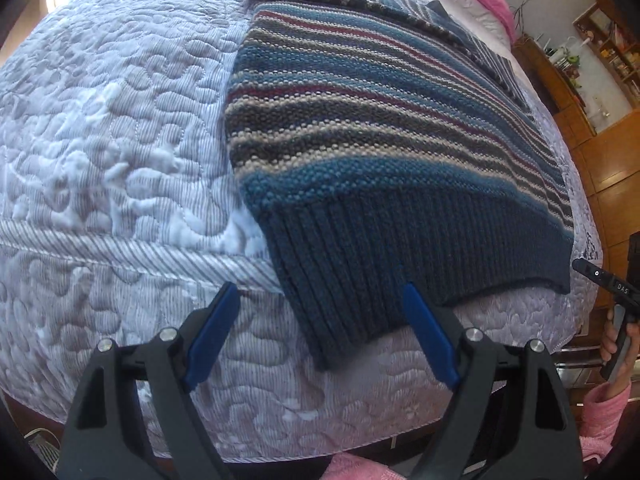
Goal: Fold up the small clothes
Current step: 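Move both tools to the ribbed hem of the sweater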
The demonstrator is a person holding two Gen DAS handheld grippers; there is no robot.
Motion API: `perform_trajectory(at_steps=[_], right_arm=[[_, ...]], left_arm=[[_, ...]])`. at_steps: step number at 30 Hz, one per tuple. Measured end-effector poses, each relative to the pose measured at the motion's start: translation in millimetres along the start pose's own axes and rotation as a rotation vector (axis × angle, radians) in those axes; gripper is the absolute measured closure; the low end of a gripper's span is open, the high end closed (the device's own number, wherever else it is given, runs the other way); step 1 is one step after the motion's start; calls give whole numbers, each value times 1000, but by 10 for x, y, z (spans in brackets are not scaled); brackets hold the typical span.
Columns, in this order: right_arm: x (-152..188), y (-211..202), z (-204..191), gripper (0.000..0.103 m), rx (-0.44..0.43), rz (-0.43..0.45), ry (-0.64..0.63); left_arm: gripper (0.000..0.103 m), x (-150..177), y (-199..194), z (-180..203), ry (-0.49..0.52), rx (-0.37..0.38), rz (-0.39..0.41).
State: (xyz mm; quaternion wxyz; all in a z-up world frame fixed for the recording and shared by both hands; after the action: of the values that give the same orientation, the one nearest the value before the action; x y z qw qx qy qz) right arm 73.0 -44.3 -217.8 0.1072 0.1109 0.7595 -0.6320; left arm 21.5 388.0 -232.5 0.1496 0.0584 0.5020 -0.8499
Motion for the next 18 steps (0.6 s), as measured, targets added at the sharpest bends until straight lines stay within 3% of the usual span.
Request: perform_trajectory(at_steps=[11, 16, 18], right_arm=[[223, 189, -119, 49, -98, -54, 39], [166, 197, -205, 49, -173, -47, 61], [141, 255, -227, 49, -160, -50, 61]], left_arm=[[19, 14, 82, 62, -43, 23, 26], [19, -15, 85, 58, -85, 49, 44], [19, -24, 94, 42, -108, 57, 49]])
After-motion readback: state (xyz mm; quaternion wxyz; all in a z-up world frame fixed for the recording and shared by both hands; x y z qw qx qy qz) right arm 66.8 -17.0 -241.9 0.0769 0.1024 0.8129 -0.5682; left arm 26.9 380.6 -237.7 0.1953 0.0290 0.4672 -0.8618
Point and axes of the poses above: each gripper's, at about its wrist camera, not at the fingertips, and y roughly the way its jaws point, z to its right, x to its underside, the point moved 8 cm from there along y, roughly the way its jaws point, and after that the axes turned 10 degrees about x, right-handed, at the moved point
